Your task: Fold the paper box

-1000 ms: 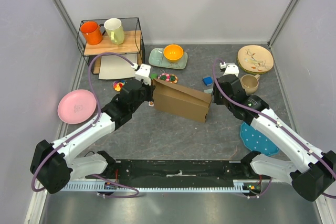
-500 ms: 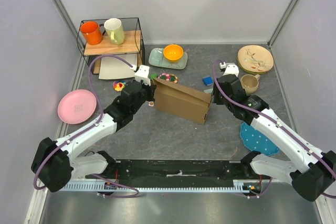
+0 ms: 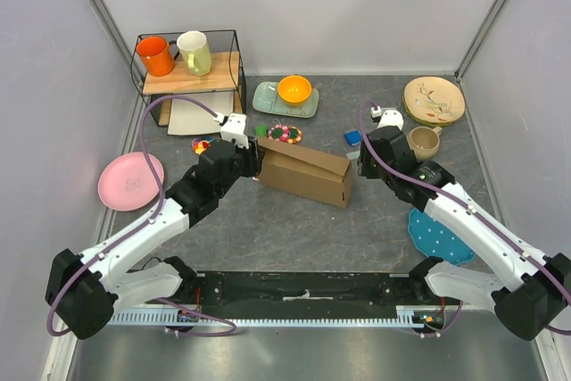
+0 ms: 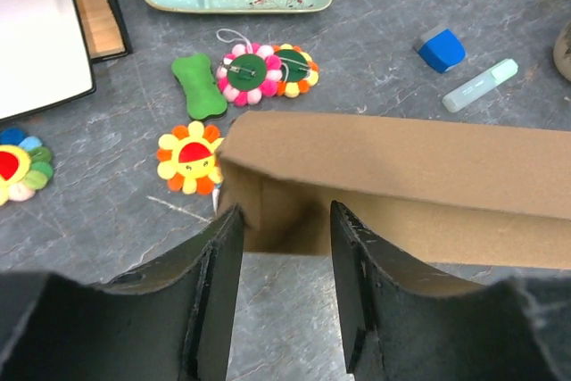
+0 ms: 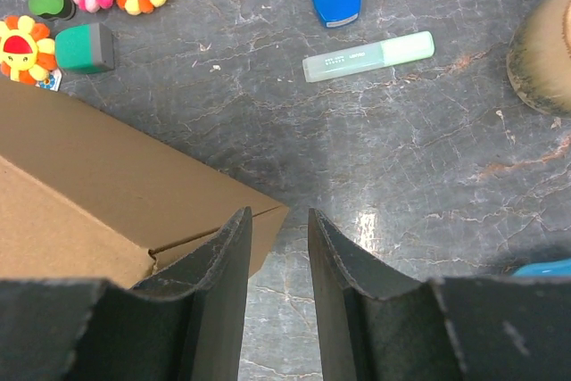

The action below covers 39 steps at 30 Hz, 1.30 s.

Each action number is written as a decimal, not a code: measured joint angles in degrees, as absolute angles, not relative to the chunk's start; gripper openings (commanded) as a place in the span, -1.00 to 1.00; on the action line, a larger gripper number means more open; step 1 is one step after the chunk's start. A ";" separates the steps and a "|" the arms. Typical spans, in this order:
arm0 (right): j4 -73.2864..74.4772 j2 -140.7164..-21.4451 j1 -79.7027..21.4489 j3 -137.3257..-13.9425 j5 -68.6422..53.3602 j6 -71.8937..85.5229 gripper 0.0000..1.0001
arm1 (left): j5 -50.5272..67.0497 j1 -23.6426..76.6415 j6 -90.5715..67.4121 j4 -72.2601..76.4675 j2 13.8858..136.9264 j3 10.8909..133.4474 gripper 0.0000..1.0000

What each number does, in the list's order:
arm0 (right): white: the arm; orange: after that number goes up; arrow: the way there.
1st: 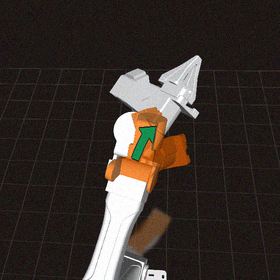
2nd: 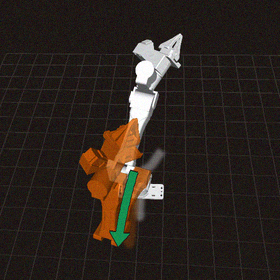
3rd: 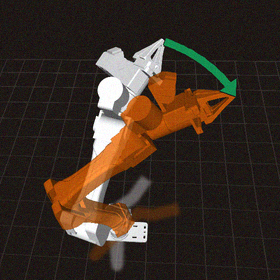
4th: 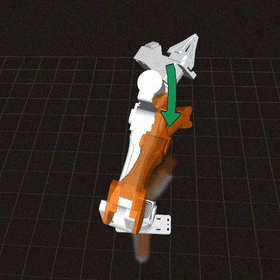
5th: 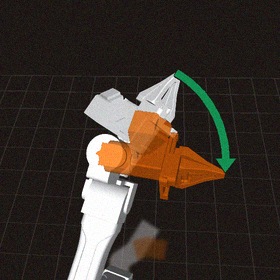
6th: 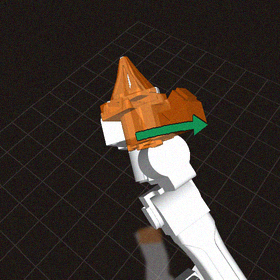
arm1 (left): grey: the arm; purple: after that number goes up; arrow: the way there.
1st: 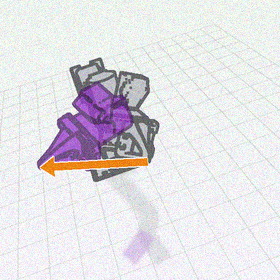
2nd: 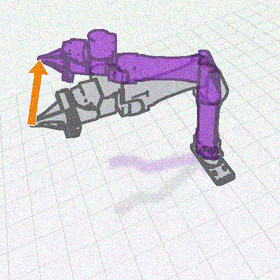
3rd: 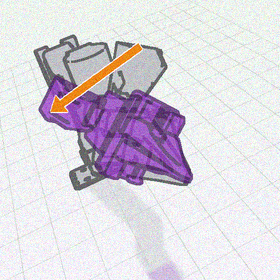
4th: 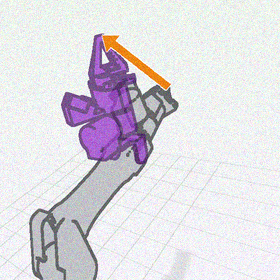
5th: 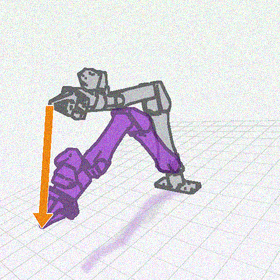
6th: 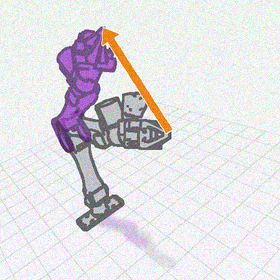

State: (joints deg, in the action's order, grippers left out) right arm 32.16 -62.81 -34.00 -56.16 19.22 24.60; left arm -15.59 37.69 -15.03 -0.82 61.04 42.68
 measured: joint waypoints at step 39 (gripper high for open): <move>31.16 -59.33 -34.00 -56.86 7.49 24.77 -0.26 | -9.02 35.05 -13.85 2.33 67.53 50.70 -0.22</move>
State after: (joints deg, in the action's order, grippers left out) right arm 31.16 -59.33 -34.00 -56.86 7.49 24.77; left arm -9.02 35.05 -13.85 2.33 67.53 50.70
